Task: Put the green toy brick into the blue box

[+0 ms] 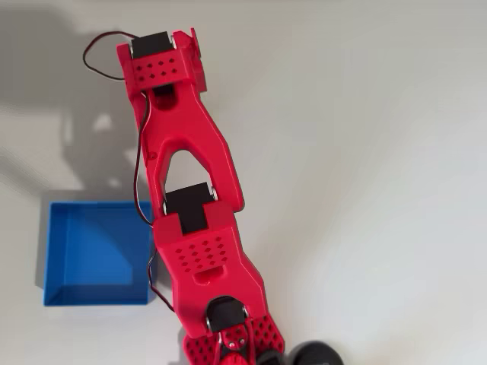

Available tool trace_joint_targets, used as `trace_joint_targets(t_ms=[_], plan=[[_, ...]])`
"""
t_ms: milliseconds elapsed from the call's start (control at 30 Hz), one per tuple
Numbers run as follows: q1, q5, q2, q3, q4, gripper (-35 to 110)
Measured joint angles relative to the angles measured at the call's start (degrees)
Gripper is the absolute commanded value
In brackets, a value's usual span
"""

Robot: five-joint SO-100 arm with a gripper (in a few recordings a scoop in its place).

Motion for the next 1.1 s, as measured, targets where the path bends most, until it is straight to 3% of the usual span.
trace_joint_targets(t_ms=[467,1100], plan=[[-4.5,3.0,1.8,-2.9,15.3,0],[-19.6,4.9,38.1,21.2,17.8,0]])
